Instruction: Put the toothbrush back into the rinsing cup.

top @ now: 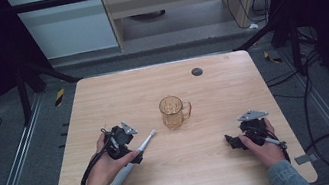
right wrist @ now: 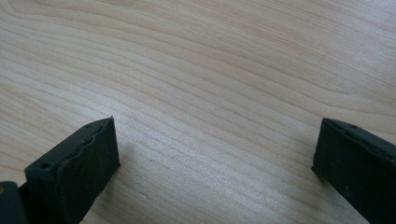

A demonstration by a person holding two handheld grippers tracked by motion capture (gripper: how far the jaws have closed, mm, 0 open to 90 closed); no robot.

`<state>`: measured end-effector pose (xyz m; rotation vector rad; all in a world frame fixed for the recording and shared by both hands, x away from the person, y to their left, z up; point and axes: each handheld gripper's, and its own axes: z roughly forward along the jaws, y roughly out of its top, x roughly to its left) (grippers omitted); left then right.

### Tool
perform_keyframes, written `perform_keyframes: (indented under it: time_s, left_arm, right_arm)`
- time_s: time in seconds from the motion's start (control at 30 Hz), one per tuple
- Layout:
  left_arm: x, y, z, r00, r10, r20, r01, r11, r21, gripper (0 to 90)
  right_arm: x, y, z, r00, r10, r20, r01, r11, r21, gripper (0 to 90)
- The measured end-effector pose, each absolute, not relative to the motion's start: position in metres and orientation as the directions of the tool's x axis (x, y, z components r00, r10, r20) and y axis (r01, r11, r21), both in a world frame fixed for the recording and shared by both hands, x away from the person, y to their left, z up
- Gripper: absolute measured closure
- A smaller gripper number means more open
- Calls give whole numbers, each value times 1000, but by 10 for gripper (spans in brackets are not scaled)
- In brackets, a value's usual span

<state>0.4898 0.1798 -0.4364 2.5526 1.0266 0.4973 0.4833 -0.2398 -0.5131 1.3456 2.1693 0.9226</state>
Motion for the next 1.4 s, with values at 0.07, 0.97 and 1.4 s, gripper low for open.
perform_keyframes:
  time_s: [0.07, 0.97, 1.4]
  left_arm:
    - [491, 177, -441, 691, 701, 176, 596, -690, 411, 97]
    - [504, 170, -456, 763, 644, 53, 613, -747, 259, 516]
    - [508, 172, -460, 769, 638, 40, 611, -751, 249, 561]
  right_arm:
    - [483, -240, -513, -440, 898, -9, 616, 309, 724, 3]
    - [483, -240, -513, -440, 898, -9, 617, 309, 724, 4]
    - [483, -240, -513, -440, 898, -8, 617, 309, 724, 4]
